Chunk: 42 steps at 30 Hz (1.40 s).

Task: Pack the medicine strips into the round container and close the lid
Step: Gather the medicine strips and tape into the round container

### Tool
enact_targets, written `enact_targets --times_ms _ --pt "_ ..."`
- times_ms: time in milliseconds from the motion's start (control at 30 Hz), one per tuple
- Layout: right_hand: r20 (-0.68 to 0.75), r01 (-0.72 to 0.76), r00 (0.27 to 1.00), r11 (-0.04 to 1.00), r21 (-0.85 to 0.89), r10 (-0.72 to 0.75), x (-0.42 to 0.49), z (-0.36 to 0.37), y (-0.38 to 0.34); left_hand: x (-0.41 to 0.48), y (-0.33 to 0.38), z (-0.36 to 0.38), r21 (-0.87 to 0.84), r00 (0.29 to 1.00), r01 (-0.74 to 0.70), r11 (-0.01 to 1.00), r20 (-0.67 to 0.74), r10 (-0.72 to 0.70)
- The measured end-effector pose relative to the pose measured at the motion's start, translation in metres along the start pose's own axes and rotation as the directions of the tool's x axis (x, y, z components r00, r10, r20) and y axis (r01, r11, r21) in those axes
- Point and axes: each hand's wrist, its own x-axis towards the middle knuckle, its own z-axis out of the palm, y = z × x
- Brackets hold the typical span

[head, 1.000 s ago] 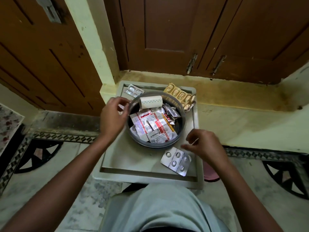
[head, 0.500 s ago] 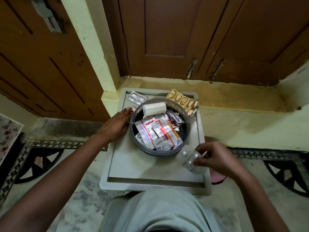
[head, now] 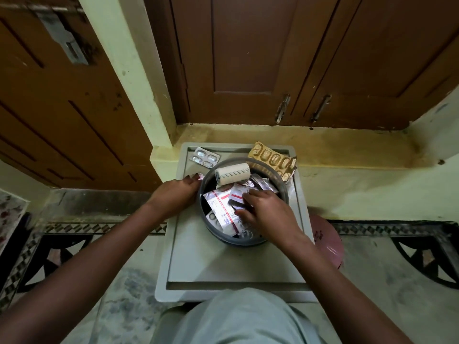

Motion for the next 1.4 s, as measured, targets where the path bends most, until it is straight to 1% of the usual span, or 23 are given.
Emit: enact_targets --times_ms 133,300,400,467,500,533,567,600,633,667,700,733,767,800,833,867,900,967,1033,1100,1167,1233,1400 --pt "-0.017 -0.008 1.0 1.0 0.014 0.008 -0.003 0.004 0.005 -0.002 -0.001 0.002 0.002 0.999 -0.034 0.999 -0.026 0.034" --pt "-0.101 0.001 0.995 0.999 0.039 0.003 -0.008 0.016 0.012 -0.005 -0.008 -0.004 0.151 0.994 -0.112 0.982 0.019 0.11" --pt "-0.126 0.002 0.992 0.999 0.051 0.004 -0.009 0.017 0.014 -0.01 -0.014 -0.011 0.246 0.99 -0.143 0.959 0.046 0.135" --pt "-0.131 0.01 0.991 0.999 0.046 -0.003 -0.009 0.016 0.014 -0.016 -0.021 -0.015 0.258 0.995 -0.099 0.961 0.042 0.091" --pt "-0.125 0.01 0.992 0.999 0.045 -0.004 -0.01 0.016 0.014 -0.019 -0.024 -0.018 0.23 0.999 -0.053 0.972 0.011 0.052" --pt "-0.121 0.01 0.993 0.999 0.047 -0.004 -0.01 0.016 0.015 -0.023 -0.028 -0.021 0.149 0.999 0.012 0.989 -0.052 -0.005" --pt "-0.118 0.009 0.993 0.999 0.051 -0.003 -0.01 0.017 0.015 -0.027 -0.031 -0.026 0.003 0.987 0.082 0.997 -0.139 -0.08" --pt "-0.116 0.007 0.993 0.998 0.056 0.0 -0.01 0.017 0.015 -0.03 -0.03 -0.032 -0.188 0.957 0.131 0.973 -0.231 -0.174" --pt "-0.114 0.003 0.994 0.998 0.062 0.004 -0.009 0.018 0.015 -0.032 -0.027 -0.037 -0.384 0.916 0.133 0.914 -0.305 -0.261" --pt "-0.114 0.0 0.993 0.998 0.069 0.008 -0.009 0.018 0.014 -0.031 -0.019 -0.044 -0.547 0.885 0.097 0.831 -0.335 -0.324" --pt "-0.117 -0.002 0.993 0.997 0.077 0.011 -0.009 0.018 0.014 -0.031 -0.007 -0.052 -0.665 0.881 0.057 0.744 -0.318 -0.351" --pt "-0.119 -0.004 0.993 0.997 0.083 0.014 -0.009 0.018 0.013 -0.029 0.006 -0.058 -0.731 0.905 0.028 0.682 -0.272 -0.328" --pt "-0.12 -0.003 0.993 0.996 0.09 0.013 -0.009 0.018 0.013 -0.027 0.018 -0.062 -0.743 0.941 0.017 0.67 -0.214 -0.261" --pt "-0.129 0.006 0.992 0.995 0.1 0.007 -0.009 0.018 0.014 -0.024 0.028 -0.062 -0.689 0.974 0.015 0.724 -0.153 -0.166" --pt "-0.14 0.016 0.99 0.993 0.116 0.0 -0.009 0.018 0.015 -0.019 0.036 -0.06 -0.595 0.993 0.011 0.804 -0.088 -0.078" --pt "-0.148 0.026 0.989 0.991 0.134 -0.006 -0.01 0.017 0.015 -0.016 0.04 -0.056 -0.495 0.999 0.006 0.869 -0.034 -0.026" --pt "-0.154 0.03 0.988 0.989 0.148 -0.007 -0.01 0.016 0.016 -0.012 0.043 -0.052 -0.419 1.0 -0.003 0.908 -0.004 0.001" --pt "-0.185 0.036 0.983 0.988 0.152 -0.007 -0.012 0.014 0.018 -0.008 0.044 -0.048 -0.312 0.998 -0.056 0.949 -0.044 0.045" --pt "-0.208 0.036 0.978 0.989 0.145 -0.005 -0.013 0.012 0.02 -0.006 0.044 -0.047 -0.212 0.988 -0.128 0.969 -0.117 0.105" --pt "-0.181 0.04 0.983 0.987 0.153 -0.012 -0.014 0.011 0.02 -0.005 0.045 -0.048 -0.209 0.978 -0.176 0.962 -0.148 0.147" --pt "-0.14 0.047 0.99 0.986 0.157 -0.024 -0.012 0.012 0.02 -0.002 0.049 -0.048 -0.203 0.976 -0.206 0.957 -0.108 0.187" --pt "-0.129 0.046 0.991 0.987 0.153 -0.026 -0.011 0.015 0.02 0.001 0.054 -0.047 -0.176 0.978 -0.206 0.963 -0.056 0.199" --pt "-0.19 0.061 0.981 0.985 0.16 -0.03 -0.01 0.022 0.023 0.007 0.057 -0.042 -0.138 0.986 -0.169 0.976 -0.033 0.166"
